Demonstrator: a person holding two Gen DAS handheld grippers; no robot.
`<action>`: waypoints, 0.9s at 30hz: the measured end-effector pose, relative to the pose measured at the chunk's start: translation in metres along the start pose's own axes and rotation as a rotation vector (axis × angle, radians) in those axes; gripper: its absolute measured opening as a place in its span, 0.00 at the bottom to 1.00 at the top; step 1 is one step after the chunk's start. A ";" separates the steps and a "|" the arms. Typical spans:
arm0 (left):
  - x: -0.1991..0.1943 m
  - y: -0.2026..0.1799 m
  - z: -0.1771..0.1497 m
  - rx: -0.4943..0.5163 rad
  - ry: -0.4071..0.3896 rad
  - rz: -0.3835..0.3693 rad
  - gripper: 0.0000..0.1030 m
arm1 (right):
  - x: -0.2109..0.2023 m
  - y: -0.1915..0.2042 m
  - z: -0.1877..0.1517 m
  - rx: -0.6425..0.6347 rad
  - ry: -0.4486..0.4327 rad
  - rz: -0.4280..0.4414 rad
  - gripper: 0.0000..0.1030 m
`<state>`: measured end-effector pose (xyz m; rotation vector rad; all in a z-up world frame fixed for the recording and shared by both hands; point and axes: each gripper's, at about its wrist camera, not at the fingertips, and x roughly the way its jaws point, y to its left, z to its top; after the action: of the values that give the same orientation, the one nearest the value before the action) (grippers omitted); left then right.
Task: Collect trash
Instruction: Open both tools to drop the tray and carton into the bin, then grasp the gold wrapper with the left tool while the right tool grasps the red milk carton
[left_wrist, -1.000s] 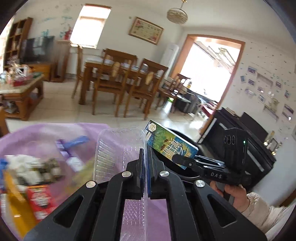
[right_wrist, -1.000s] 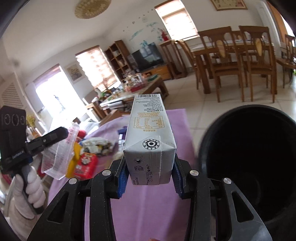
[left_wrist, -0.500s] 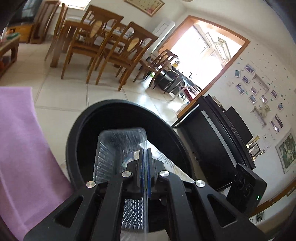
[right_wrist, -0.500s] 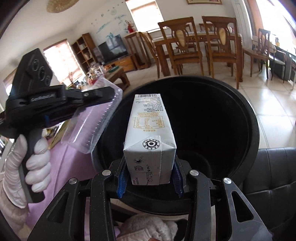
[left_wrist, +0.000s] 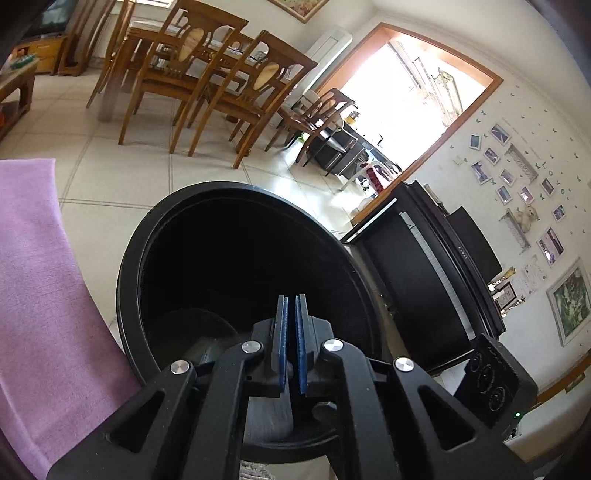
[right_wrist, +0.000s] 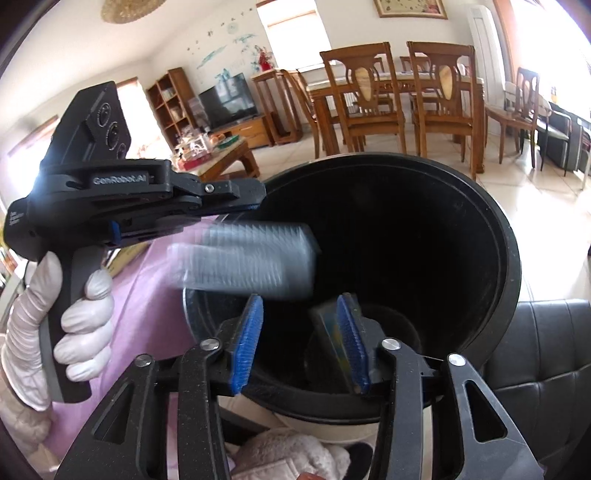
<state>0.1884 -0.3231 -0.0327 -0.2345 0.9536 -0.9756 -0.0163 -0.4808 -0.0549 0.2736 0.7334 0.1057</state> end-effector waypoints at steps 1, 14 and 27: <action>-0.005 -0.003 -0.002 0.007 -0.006 -0.002 0.07 | -0.001 0.001 0.000 0.001 0.001 -0.001 0.50; -0.117 0.001 -0.051 0.078 -0.120 0.136 0.52 | -0.003 0.085 0.009 -0.089 -0.028 0.100 0.66; -0.305 0.124 -0.137 -0.137 -0.347 0.591 0.75 | 0.058 0.284 0.019 -0.212 0.137 0.388 0.72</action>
<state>0.0933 0.0199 -0.0063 -0.2102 0.7058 -0.3123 0.0398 -0.2009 0.0018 0.2046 0.7909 0.5721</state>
